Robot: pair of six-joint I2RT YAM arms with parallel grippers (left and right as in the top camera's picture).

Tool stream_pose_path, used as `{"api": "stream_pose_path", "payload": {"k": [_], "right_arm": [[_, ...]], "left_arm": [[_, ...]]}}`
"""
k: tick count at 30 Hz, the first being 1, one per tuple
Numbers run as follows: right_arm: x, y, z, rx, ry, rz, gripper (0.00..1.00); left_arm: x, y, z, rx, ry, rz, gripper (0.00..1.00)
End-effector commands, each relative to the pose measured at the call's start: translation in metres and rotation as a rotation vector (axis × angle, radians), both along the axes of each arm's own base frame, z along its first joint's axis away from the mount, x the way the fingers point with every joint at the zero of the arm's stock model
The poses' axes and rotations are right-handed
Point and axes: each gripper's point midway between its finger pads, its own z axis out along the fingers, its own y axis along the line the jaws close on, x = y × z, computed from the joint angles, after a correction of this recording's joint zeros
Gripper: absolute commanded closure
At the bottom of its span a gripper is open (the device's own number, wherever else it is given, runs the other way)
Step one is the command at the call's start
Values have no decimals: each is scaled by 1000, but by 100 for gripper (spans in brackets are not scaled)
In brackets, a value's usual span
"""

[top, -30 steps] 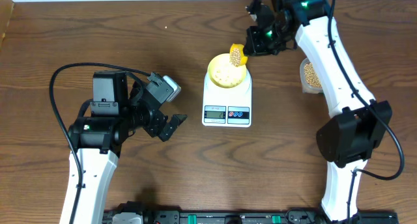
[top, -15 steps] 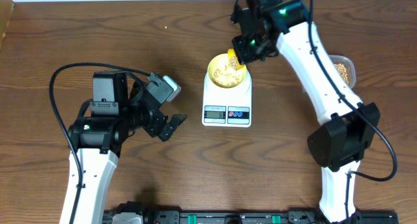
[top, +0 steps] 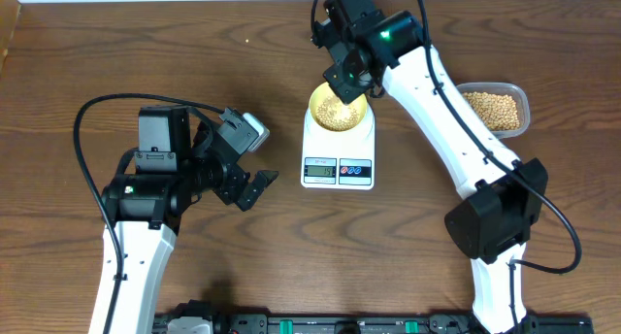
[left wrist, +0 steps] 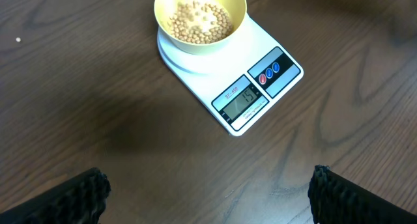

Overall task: Scoop item into bowl and weigh 50g on scale
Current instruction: 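Carry the scoop over the yellow bowl and tip soybeans into it, then move the empty scoop back to the soybean tub with the right gripper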

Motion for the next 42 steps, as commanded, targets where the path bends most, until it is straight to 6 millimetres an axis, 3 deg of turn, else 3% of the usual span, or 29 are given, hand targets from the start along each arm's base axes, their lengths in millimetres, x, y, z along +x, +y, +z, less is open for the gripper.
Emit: {"api": "stream_pose_path", "payload": {"k": [1, 5, 9, 15, 19, 25, 30, 37, 42], "right_arm": [[10, -5, 7, -20, -44, -8, 99], [12, -4, 13, 57, -22, -22, 99], [24, -18, 40, 194, -6, -92, 99], [34, -88, 75, 228, -1, -276, 99], [29, -147, 83, 208, 37, -397, 99], [9, -223, 68, 169, 159, -572, 99], [-8, -270, 51, 142, 246, -684, 99], [-30, -310, 7, 7, 372, -773, 99], [-32, -319, -11, -54, 389, -785, 99]], "left_arm": [[-1, -1, -2, -4, 3, -13, 0], [-1, -1, -2, -4, 3, -13, 0], [-1, -1, -2, -3, 3, -13, 1], [-1, -1, -2, -4, 3, -13, 1], [-1, -1, -2, -3, 3, -13, 1], [-1, -1, -2, -4, 3, -13, 1], [-1, -1, -2, -3, 3, -13, 0], [-1, -1, -2, -3, 3, -13, 1], [-1, -1, -2, -3, 3, -13, 1]]}}
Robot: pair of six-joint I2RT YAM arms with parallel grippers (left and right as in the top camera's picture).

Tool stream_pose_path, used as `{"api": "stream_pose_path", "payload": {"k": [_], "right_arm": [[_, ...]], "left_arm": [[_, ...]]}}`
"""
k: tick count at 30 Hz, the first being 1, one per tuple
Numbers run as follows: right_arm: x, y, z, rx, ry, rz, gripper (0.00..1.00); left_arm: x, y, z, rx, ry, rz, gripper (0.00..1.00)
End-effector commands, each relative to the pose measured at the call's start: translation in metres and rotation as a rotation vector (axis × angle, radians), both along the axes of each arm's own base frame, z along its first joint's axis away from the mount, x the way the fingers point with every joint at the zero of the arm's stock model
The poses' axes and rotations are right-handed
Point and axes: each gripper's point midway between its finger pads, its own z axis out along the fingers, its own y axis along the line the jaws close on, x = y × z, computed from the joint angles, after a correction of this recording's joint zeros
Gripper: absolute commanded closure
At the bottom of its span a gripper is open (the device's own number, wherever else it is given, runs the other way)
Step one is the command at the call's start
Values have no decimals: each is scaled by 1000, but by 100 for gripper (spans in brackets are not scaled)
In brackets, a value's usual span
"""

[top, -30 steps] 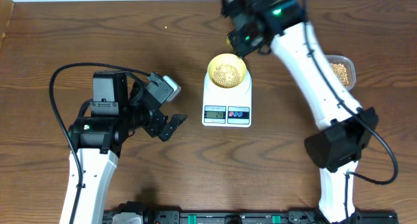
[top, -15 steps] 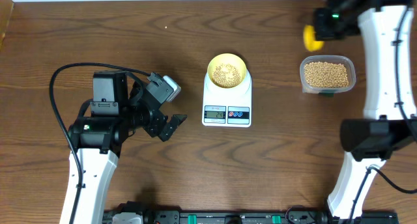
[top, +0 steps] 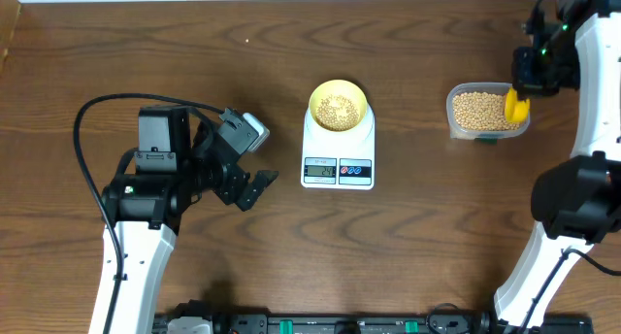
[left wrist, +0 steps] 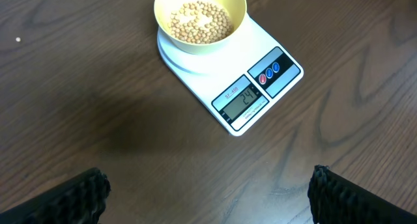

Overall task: Scoop item into bowl and weigh 50g on scale
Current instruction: 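Move the empty scoop back to the soybean tub with the right gripper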

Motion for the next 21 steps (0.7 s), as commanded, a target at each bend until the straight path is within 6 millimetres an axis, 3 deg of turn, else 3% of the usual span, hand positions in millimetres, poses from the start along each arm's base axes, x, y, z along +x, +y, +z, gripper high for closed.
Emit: {"api": "stream_pose_path", "payload": {"k": [1, 12, 16, 21], "right_arm": [[2, -9, -9, -55, 11, -6, 99], [23, -9, -53, -48, -37, 64, 99], [34, 0, -62, 4, -85, 108, 99], [34, 10, -66, 118, -106, 137, 99]], "left_arm": [[-1, -1, -2, -4, 3, -13, 0], [-1, -1, -2, -4, 3, -13, 1], [-1, -1, -2, -4, 3, -13, 1], [-1, -1, -2, -4, 3, -13, 1]]}}
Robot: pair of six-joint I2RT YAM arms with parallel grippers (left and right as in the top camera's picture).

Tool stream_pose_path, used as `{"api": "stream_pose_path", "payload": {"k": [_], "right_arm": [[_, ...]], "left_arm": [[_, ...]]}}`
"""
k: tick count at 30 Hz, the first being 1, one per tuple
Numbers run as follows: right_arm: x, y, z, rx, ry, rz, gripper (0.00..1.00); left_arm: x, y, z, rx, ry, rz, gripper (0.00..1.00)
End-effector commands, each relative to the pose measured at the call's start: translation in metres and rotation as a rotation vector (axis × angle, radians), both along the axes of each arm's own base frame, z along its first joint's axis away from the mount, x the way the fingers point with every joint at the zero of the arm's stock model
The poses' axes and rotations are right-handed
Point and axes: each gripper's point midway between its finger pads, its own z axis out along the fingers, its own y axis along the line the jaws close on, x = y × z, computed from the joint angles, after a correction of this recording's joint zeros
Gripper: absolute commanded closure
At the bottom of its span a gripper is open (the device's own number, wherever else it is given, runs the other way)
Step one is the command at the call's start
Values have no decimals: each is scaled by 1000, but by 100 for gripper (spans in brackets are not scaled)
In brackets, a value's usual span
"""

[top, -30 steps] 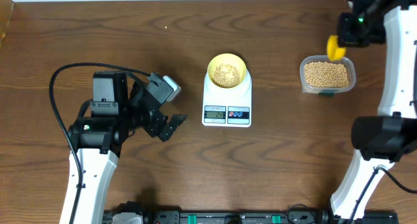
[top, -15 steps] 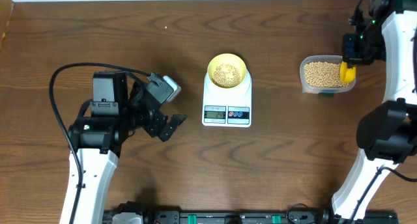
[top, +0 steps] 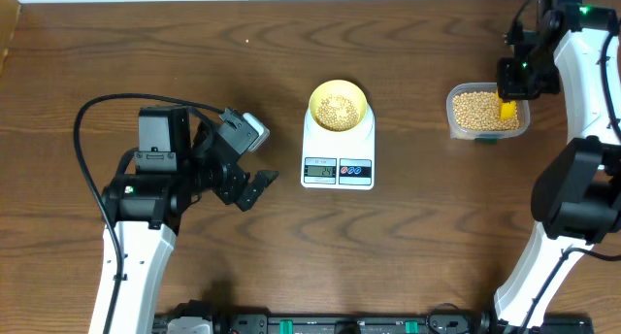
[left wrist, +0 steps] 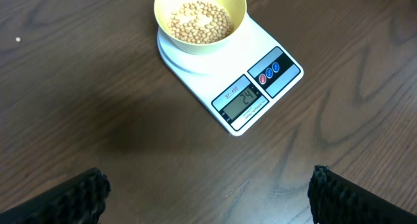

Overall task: Scoop item into bowl and weigh 50g on scale
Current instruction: 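Move the empty scoop back to the soybean tub with the right gripper, then scoop more soybeans from the tub and lift the scoop out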

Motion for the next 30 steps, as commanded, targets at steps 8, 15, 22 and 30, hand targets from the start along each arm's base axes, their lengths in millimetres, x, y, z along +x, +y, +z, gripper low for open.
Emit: {"api": "stream_pose_path", "payload": {"k": [8, 15, 22, 30], "right_arm": [[-1, 9, 2, 269, -48, 31, 99], [-11, 7, -13, 362, -1, 27, 99], [-11, 16, -14, 459, -4, 33, 99], [-16, -1, -11, 505, -14, -17, 99]], "left_arm": [[-1, -1, -2, -3, 3, -13, 1], [-1, -1, -2, -3, 3, -13, 0], [-1, -1, -2, -3, 3, -13, 1], [-1, -1, -2, -3, 3, -13, 1]]}}
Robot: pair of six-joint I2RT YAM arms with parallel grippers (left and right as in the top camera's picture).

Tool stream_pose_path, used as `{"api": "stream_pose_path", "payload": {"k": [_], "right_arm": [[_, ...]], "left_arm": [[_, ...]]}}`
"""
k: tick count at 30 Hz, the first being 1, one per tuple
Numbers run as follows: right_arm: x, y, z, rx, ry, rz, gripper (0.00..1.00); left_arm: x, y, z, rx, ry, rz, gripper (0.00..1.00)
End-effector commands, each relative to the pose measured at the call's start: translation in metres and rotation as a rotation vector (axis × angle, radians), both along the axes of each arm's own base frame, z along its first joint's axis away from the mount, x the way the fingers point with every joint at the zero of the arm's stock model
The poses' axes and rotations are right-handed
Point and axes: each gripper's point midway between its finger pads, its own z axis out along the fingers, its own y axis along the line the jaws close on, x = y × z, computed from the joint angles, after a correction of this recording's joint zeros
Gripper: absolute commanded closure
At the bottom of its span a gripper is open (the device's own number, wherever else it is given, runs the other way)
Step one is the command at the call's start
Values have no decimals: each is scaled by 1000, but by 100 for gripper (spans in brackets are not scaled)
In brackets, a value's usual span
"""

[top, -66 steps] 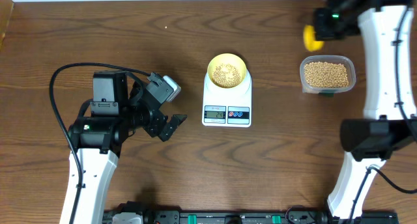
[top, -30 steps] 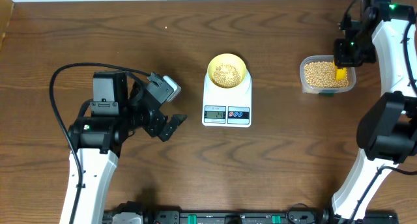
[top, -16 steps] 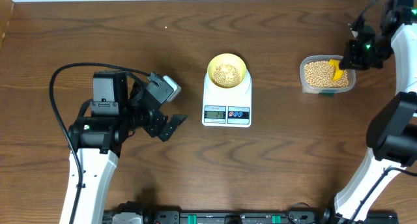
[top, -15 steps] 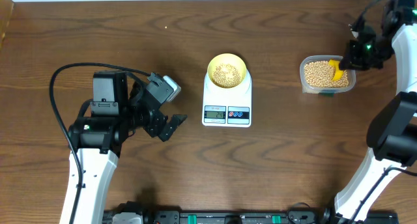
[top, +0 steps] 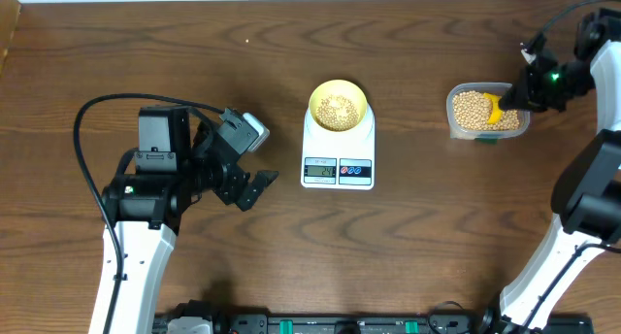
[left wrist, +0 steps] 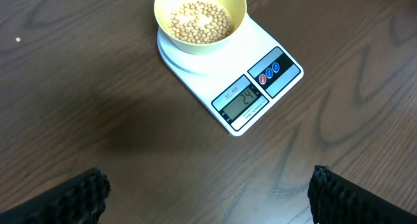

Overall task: Scoop item into bowl and weigh 50g on scale
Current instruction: 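Scoop more soybeans from the tub and lift the scoop out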

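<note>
A yellow bowl [top: 338, 108] of beans sits on the white scale [top: 361, 150]; in the left wrist view the bowl [left wrist: 199, 17] and the scale display [left wrist: 242, 98] show, reading 24. At the right a clear tub of beans [top: 477, 113] holds the yellow scoop [top: 495, 108], its tip dipped in the beans. My right gripper [top: 529, 91] is shut on the scoop's handle at the tub's right rim. My left gripper [top: 254, 185] hangs open left of the scale, fingers [left wrist: 81, 195] wide apart over bare wood.
The brown wooden table [top: 194, 62] stretches left and behind the scale. A black cable loops round my left arm [top: 146, 193]. A dark rail [top: 320, 324] runs along the front edge.
My right gripper has moved from the tub's back right edge out to its right side, and the scoop now lies tilted with its tip in the beans. The left arm has not moved.
First my right gripper held the scoop over the bowl and the scale read 15. Then the scale read 24 and the scoop was back at the tub's right end. Then it stood at the tub's back edge, and now it is dipped in the beans.
</note>
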Motion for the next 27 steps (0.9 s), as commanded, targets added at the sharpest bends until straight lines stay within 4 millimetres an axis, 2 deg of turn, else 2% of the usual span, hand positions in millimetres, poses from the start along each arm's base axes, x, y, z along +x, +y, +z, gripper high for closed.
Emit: {"api": "stream_pose_path", "payload": {"k": [1, 4, 11, 17, 27], "right_arm": [[-2, -4, -3, 63, -1, -16, 99], [-1, -4, -8, 80, 3, -21, 99], [3, 12, -22, 191, 27, -17, 99], [6, 15, -15, 253, 0, -33, 99], [7, -12, -2, 348, -58, -116, 99]], "left_arm": [[-1, -1, -2, -4, 3, -13, 1], [-1, -1, -2, -4, 3, -13, 1], [-1, -1, -2, -4, 3, -13, 1], [-1, -1, -2, -4, 3, -13, 1], [-1, -1, -2, -4, 3, -13, 1]]}}
